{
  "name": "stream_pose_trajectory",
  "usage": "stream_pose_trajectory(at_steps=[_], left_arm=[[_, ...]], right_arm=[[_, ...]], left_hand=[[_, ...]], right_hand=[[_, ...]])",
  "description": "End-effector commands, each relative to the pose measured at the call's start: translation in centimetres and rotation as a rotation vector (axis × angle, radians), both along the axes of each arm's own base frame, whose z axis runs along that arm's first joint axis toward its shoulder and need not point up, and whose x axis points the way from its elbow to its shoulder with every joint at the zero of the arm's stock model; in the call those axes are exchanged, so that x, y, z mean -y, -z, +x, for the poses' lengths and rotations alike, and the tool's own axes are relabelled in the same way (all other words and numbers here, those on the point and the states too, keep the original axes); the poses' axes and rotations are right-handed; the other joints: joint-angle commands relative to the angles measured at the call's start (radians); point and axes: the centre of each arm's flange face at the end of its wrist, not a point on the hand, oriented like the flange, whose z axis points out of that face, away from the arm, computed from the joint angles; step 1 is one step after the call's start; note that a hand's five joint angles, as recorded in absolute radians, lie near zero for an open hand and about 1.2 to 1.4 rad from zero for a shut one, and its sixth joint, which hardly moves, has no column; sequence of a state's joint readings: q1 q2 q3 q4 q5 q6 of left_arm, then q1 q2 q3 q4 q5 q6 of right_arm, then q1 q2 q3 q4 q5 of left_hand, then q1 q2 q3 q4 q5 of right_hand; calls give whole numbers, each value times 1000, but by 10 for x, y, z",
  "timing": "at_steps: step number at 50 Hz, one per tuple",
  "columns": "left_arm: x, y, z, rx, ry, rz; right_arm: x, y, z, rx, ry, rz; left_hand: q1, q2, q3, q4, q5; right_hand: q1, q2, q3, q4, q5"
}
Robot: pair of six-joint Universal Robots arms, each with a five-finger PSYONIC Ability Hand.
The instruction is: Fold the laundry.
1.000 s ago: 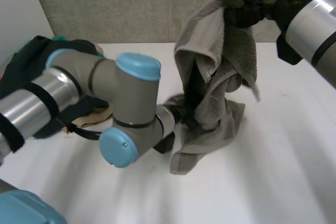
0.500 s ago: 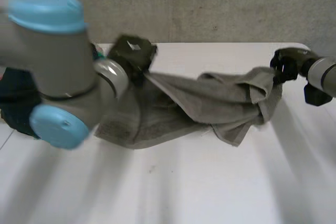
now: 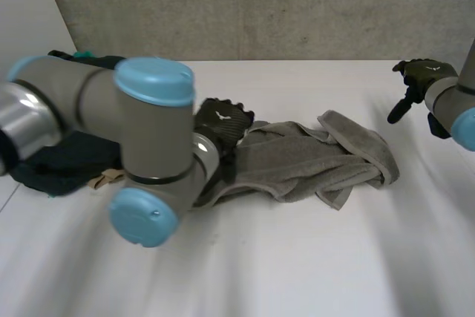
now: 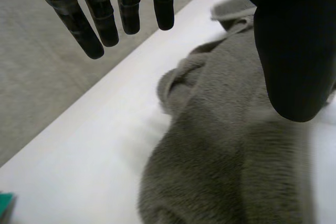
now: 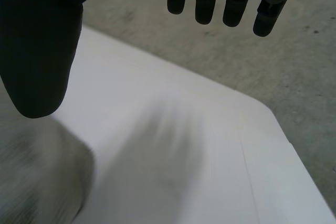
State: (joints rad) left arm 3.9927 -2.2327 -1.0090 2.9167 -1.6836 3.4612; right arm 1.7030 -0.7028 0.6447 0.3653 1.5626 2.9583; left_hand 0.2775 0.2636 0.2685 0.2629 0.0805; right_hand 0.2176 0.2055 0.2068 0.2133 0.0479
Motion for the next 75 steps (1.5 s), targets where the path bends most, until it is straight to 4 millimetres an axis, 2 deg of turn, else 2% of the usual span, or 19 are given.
stream_pose_trajectory(at_steps=[1, 9, 12, 16, 24, 31, 35, 36, 39, 54, 58, 59, 64, 65, 69, 70, 73, 74, 75], left_arm=[[7, -19, 53, 2, -112, 17], [38, 15, 110, 125, -155, 75], [52, 29, 130, 180, -155, 95], [58, 41, 142, 221, -136, 116], [62, 56, 136, 214, -114, 149], [56, 67, 124, 212, -87, 177], [58, 70, 120, 220, -85, 170], [61, 70, 120, 220, -98, 167], [66, 67, 120, 216, -119, 156], [67, 53, 118, 151, -137, 149], [67, 54, 116, 159, -133, 148], [67, 55, 114, 159, -130, 146], [76, 53, 106, 153, -125, 113], [79, 51, 104, 151, -126, 100], [102, 13, 92, 100, -165, -43], [113, -16, 88, 59, -191, -142], [127, -73, 82, -34, -239, -331], [132, -114, 82, -113, -272, -460], [134, -134, 83, -154, -288, -523]], right_arm=[[-72, -23, 1, -194, -144, 164], [-147, -3, 14, -184, -335, 280], [-167, 14, 20, -157, -385, 325], [-180, 39, 28, -139, -414, 352], [-172, 67, 41, -82, -411, 274], [-161, 75, 45, -94, -394, 214], [-155, 78, 47, -105, -394, 167], [-153, 79, 48, -112, -395, 149], [-148, 84, 50, -125, -400, 130], [-120, 91, 54, -151, -384, 16], [-115, 89, 57, -147, -385, -25], [-112, 87, 58, -143, -381, -45], [-89, 71, 61, -132, -365, -153], [-84, 66, 62, -131, -362, -176], [-46, 23, 61, -131, -311, -343], [-29, -3, 56, -130, -272, -429], [-6, -51, 46, -117, -213, -583], [6, -81, 39, -90, -182, -678], [10, -96, 35, -67, -167, -727]], left_hand=[[-29, -15, -20, -14, -6], [39, 53, 48, 53, 61], [106, 120, 115, 120, 128], [138, 152, 147, 153, 161], [232, 246, 241, 247, 255], [376, 390, 385, 391, 399], [728, 742, 737, 742, 750], [909, 923, 918, 923, 931], [1118, 1132, 1127, 1133, 1141], [1119, 1133, 1128, 1133, 1141], [1119, 1133, 1128, 1133, 1141], [1119, 1133, 1128, 1133, 1141], [1119, 1133, 1128, 1133, 1141], [1119, 1133, 1128, 1133, 1141], [1119, 1133, 1128, 1133, 1141], [1119, 1133, 1128, 1133, 1141], [1119, 1133, 1128, 1133, 1141], [1119, 1133, 1128, 1133, 1141], [1119, 1133, 1128, 1133, 1141]], right_hand=[[-32, -20, -21, -28, -37], [415, 427, 425, 419, 410], [427, 439, 438, 431, 422], [398, 410, 408, 402, 393], [345, 357, 355, 349, 340], [239, 251, 250, 243, 234], [265, 277, 276, 269, 260], [271, 283, 282, 275, 266], [277, 289, 288, 281, 272], [550, 562, 561, 554, 545], [910, 922, 921, 914, 905], [1176, 1188, 1186, 1180, 1171], [1179, 1191, 1189, 1183, 1174], [1179, 1191, 1189, 1183, 1174], [1179, 1191, 1189, 1183, 1174], [1179, 1191, 1189, 1183, 1174], [1179, 1191, 1189, 1183, 1174], [1179, 1191, 1189, 1183, 1174], [1179, 1191, 1189, 1183, 1174]])
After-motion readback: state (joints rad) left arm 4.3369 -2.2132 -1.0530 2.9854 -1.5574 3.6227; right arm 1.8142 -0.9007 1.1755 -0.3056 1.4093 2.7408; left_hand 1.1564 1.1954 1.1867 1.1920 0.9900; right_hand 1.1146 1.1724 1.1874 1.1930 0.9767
